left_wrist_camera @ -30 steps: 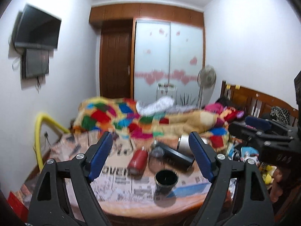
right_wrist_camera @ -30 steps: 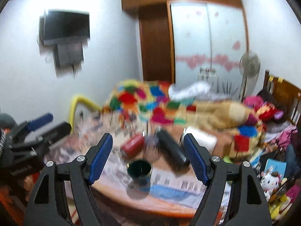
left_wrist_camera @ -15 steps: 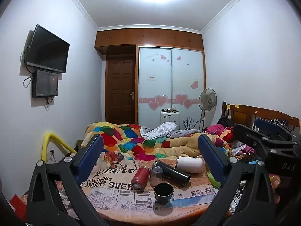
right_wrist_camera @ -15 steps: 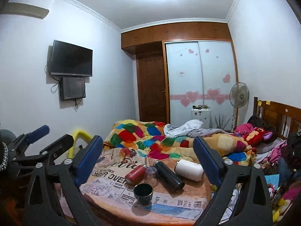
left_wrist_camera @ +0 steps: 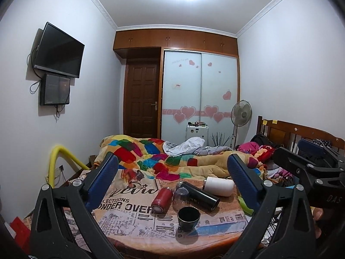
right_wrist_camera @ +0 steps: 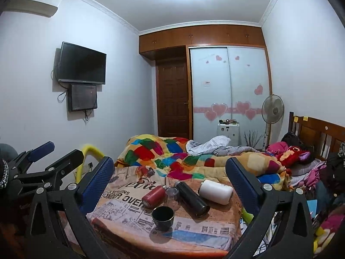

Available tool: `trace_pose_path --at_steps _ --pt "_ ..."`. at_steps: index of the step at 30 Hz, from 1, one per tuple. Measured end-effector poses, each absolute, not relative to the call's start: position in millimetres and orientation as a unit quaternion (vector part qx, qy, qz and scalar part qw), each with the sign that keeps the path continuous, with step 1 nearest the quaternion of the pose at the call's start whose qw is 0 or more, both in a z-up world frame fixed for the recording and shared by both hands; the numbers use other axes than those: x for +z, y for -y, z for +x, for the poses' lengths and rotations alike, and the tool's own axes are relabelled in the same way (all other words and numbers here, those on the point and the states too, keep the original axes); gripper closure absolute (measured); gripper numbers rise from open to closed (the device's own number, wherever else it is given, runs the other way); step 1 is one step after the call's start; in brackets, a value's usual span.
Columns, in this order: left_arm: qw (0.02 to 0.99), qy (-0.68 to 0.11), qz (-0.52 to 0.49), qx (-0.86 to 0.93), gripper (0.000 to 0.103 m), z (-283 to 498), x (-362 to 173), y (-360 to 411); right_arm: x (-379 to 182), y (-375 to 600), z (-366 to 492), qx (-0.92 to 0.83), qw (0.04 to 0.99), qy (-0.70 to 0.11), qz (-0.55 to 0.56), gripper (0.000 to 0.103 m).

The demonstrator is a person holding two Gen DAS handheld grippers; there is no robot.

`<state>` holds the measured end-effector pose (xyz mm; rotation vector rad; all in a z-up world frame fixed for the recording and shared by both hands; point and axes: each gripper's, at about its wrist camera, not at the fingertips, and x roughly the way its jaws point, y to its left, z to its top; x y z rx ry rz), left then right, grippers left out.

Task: Flip cup upright

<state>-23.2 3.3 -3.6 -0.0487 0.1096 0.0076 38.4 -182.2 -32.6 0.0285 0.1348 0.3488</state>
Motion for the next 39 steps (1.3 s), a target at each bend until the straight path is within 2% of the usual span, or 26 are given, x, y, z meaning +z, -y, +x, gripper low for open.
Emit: trace_pose_path --at_steps 39 --pt "0.997 -0.068 -0.027 0.004 0.0 -14 -16 -1 -34 181 41 0.175 0.981 -0.087 0.013 0.0"
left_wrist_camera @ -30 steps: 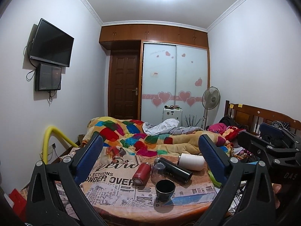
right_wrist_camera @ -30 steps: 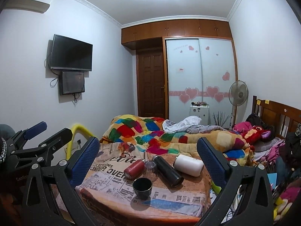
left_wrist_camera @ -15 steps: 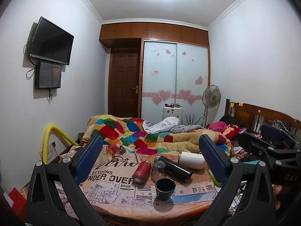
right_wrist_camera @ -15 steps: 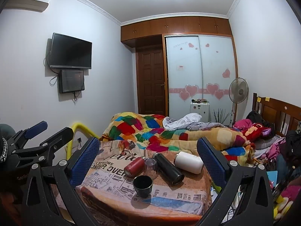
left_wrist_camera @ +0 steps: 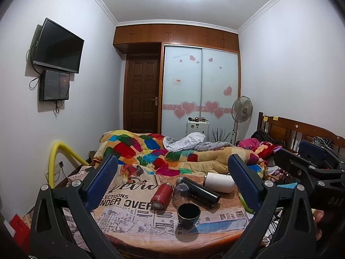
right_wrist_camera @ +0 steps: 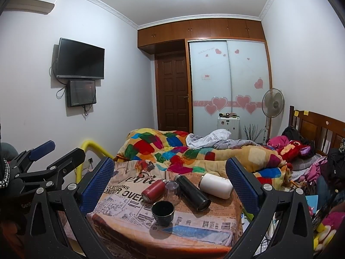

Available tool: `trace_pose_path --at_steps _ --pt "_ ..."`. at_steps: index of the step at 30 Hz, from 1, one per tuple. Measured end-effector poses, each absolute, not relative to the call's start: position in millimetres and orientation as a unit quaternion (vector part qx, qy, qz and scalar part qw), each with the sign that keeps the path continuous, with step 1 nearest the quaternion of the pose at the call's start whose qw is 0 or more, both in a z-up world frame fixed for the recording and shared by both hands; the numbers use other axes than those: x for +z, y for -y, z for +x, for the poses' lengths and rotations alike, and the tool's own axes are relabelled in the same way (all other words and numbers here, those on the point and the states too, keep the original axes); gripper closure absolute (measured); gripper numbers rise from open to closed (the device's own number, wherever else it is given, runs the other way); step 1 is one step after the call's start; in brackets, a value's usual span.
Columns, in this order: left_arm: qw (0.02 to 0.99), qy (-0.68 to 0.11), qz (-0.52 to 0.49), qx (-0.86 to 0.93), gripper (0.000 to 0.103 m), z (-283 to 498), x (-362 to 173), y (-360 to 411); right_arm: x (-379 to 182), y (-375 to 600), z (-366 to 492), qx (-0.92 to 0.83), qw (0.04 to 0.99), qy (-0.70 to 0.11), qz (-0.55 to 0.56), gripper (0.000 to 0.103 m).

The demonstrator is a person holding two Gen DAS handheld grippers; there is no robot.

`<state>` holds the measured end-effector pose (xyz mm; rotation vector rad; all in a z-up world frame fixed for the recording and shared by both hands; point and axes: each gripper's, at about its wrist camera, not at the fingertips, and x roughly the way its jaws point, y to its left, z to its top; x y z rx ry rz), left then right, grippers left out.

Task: Flip cup upright

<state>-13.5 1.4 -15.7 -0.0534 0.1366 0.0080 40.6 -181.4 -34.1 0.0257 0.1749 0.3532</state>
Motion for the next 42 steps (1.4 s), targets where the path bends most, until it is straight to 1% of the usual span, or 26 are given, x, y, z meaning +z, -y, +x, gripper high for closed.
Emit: trace_pose_path --at_steps 42 --pt "0.997 -0.075 -0.031 -0.008 0.0 -8.8 -13.1 -3.4 -33.9 181.6 41.7 0.174 0.981 -0.09 0.011 0.0"
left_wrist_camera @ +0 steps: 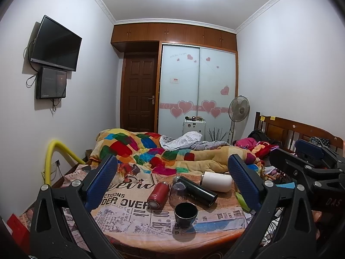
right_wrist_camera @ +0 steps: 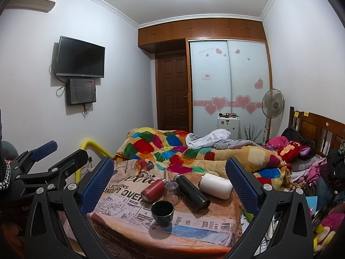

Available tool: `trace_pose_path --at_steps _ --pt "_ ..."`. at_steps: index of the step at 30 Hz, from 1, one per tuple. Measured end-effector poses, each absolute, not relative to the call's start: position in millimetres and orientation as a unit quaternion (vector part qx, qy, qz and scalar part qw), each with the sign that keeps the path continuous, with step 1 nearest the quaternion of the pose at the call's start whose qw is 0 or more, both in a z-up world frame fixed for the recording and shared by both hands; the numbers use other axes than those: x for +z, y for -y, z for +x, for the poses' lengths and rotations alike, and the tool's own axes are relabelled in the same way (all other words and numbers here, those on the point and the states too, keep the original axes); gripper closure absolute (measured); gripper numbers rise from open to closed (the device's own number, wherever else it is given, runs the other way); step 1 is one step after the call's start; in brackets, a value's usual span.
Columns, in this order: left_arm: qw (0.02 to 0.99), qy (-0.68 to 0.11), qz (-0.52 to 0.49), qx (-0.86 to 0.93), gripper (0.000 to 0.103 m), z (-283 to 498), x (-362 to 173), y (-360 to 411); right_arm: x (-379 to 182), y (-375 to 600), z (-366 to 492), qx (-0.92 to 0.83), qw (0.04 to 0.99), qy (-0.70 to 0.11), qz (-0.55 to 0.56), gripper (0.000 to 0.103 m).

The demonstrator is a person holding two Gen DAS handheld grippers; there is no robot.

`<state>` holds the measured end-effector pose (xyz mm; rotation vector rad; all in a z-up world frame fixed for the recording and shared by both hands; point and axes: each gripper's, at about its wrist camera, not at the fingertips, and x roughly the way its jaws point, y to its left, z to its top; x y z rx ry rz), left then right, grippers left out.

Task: Flip cup upright

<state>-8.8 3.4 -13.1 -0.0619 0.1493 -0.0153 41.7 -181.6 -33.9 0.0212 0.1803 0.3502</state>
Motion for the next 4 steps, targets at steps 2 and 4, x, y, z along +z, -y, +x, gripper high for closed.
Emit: trace_pose_path --at_steps 2,4 --pt "0.997 -0.076 -0.033 -0.007 0.0 -8.2 -15.1 -5.9 -35.7 181.0 43.1 0.175 0.98 -0.092 0.009 0.0" --pt "0.996 -0.076 -0.036 -0.004 0.0 -8.4 -16.8 -9.8 -36.1 179.4 44.2 0.176 0.98 -0.094 0.006 0.0"
